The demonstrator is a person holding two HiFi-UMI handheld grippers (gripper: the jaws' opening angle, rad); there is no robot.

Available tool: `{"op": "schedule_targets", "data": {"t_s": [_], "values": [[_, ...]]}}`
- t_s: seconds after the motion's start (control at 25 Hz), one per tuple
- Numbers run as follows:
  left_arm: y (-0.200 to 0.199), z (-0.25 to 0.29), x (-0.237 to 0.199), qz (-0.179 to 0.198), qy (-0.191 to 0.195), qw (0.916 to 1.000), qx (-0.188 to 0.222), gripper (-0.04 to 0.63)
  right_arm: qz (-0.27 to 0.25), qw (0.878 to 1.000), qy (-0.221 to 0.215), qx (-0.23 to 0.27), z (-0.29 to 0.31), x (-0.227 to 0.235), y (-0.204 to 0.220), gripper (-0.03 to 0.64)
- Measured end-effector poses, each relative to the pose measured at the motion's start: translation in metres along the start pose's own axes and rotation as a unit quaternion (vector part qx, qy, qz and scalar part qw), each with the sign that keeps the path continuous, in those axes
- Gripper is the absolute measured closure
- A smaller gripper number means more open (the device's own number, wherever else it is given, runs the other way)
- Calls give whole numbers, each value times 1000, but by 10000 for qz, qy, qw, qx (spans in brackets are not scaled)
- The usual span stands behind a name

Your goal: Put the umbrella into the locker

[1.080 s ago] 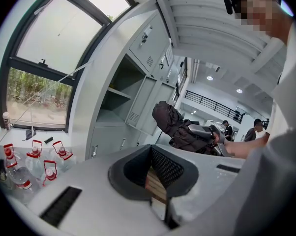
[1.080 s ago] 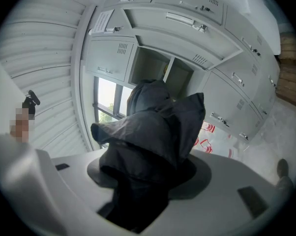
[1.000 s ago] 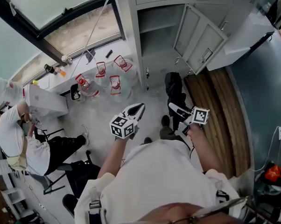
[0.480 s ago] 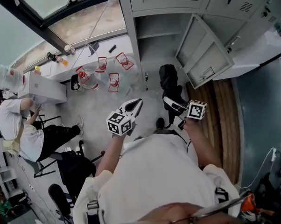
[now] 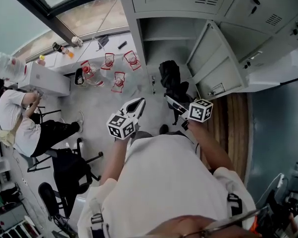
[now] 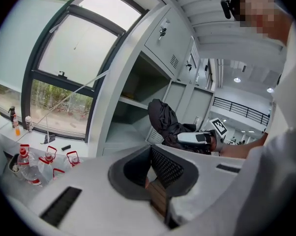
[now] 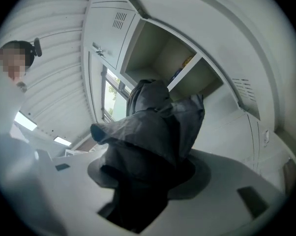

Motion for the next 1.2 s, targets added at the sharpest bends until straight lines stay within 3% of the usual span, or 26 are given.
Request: {"op": "schedule_targets", "data": {"t_s": [0.48, 0.88, 1.2], "values": [[-5, 13, -24, -182, -277, 9994, 29, 592, -866, 9927, 766, -337, 35, 40, -16, 377], [-31, 42, -61, -122, 106, 9998, -69, 592, -1007, 9773, 1756, -632, 61, 87, -30, 379], [-48, 60, -80, -7, 385, 9992, -101, 592, -1522, 9525, 2490, -870, 88, 126, -45, 379]]}}
Point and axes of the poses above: the fingertips, and each gripper's own axes: z forward along the fingers, x to its right, y out of its underside, the point moved 2 cm from there along -z, backward along the fingers, and after that the axes turned 1 degree about x, right-handed, at the moved point
